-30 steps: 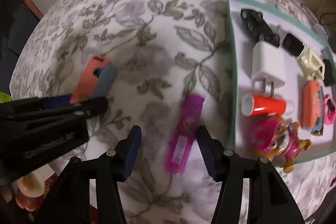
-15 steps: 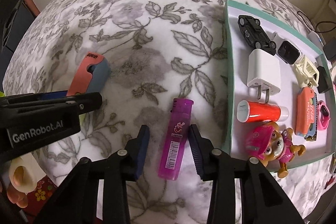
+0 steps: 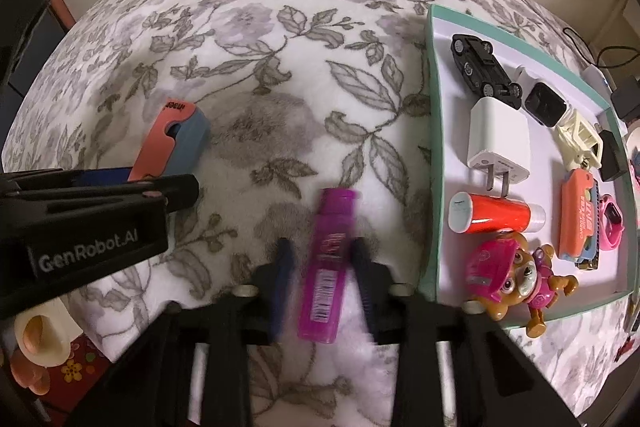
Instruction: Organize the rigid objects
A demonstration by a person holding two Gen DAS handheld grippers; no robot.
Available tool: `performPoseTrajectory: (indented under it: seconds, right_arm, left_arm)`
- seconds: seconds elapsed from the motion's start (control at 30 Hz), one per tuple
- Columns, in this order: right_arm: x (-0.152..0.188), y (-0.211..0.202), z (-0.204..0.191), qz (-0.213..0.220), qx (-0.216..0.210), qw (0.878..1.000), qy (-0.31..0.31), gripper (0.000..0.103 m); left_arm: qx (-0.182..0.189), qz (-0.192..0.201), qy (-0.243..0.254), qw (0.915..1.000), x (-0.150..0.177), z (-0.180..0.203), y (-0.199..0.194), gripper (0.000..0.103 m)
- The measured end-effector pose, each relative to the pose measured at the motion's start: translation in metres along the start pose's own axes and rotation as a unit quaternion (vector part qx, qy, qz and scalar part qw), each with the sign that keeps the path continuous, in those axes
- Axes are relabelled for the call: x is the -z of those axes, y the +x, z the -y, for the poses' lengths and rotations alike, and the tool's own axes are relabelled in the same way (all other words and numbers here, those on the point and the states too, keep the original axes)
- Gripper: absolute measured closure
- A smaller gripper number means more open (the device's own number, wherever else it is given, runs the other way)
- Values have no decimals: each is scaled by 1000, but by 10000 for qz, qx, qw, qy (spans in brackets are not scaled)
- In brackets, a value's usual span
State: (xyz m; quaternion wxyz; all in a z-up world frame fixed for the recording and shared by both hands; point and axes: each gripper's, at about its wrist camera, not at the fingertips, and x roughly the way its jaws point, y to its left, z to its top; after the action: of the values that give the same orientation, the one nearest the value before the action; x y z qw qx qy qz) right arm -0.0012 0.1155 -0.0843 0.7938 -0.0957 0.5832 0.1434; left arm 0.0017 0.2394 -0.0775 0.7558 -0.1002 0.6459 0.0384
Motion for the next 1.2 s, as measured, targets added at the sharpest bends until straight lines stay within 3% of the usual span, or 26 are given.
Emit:
performPoseTrajectory:
  seconds: [0.23,0.83,1.0,1.2]
  right_arm:
    - [-2,-4,2,21,-153,9998,87,83]
    - [-8,-48,35,589,-645,9944,591,83]
    - [-11,-57,46,742,-663,9923,735,83]
    - [-13,-68,89,987,-441,9863,1242,83]
  left_arm:
    - [103,145,-83,9998,-4,-1,-7,57]
    - [323,857,4,9958,-14,18,-52,57]
    - [433,1165,49,9922,-18,25,-72,57]
    - [697,1399,138,9876,-21,46,-87,57]
